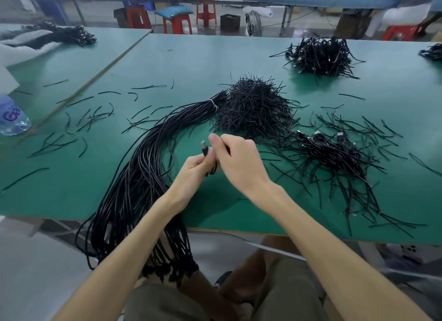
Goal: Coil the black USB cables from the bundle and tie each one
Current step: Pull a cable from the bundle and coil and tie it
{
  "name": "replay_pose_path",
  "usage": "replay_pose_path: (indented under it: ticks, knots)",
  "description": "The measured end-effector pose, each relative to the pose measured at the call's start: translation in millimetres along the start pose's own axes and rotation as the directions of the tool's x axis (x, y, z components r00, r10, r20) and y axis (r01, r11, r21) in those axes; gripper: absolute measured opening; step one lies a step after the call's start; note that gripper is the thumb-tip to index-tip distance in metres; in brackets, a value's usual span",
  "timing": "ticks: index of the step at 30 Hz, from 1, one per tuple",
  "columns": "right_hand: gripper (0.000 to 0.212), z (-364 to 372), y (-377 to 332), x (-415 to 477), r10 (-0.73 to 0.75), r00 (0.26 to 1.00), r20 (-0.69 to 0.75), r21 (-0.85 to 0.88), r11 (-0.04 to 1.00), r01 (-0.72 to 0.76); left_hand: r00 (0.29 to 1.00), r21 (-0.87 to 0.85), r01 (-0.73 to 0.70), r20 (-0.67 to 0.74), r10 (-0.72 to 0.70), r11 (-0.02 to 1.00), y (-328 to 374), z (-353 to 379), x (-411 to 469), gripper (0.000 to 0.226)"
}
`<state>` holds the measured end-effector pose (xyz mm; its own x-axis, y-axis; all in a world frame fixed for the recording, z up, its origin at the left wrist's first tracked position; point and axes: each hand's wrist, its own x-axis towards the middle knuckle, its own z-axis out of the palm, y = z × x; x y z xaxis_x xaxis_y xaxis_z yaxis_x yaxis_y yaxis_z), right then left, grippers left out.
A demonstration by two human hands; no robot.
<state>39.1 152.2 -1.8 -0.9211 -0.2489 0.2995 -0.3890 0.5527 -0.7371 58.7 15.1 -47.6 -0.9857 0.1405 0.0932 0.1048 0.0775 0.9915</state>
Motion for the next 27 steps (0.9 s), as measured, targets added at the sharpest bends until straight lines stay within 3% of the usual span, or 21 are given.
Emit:
replay_pose_path:
  ticks: [3,7,12,15,19,23,25,27]
  knots:
    - [0.045,12,-2,-14,-0.059,0.997,0.044,-0.009,0.998,0.06,0.999,-0.278,0.03,0.052,-0.017,0.96,-5,-8,3,0.063]
    - [0.036,30,10,-29,-0.138,0.976,0.168,-0.199,0.965,0.171,0.997,-0.516,0.068,0.058,-0.044,0.854,-4,-13,6,0.066]
    - [0.039,31,25,-31,-0.067,0.97,0.233,-0.257,0.958,0.128,0.985,-0.845,0.057,-0.039,-0.167,0.532,-1,-28,8,0.048]
    - [0.043,28,30,-28,-0.049,0.969,0.241,-0.314,0.941,0.126,0.98,-0.927,0.068,-0.008,-0.2,0.37,-3,-33,8,0.04]
    - [0.039,28,27,-23,-0.111,0.979,0.172,-0.454,0.873,0.179,0.985,-0.898,0.087,0.013,-0.171,0.431,0,-32,7,0.044]
    - [0.031,29,16,-21,-0.144,0.97,0.193,-0.583,0.779,0.232,0.989,-0.874,0.059,-0.013,-0.145,0.482,1,-30,6,0.042]
    - [0.041,31,10,-21,-0.111,0.978,0.175,-0.499,0.847,0.185,0.993,-0.846,0.055,-0.011,-0.12,0.531,2,-29,5,0.04]
    - [0.055,32,3,-18,-0.037,0.987,0.155,-0.262,0.962,0.077,0.995,-0.82,0.058,0.001,-0.1,0.569,3,-28,3,0.039]
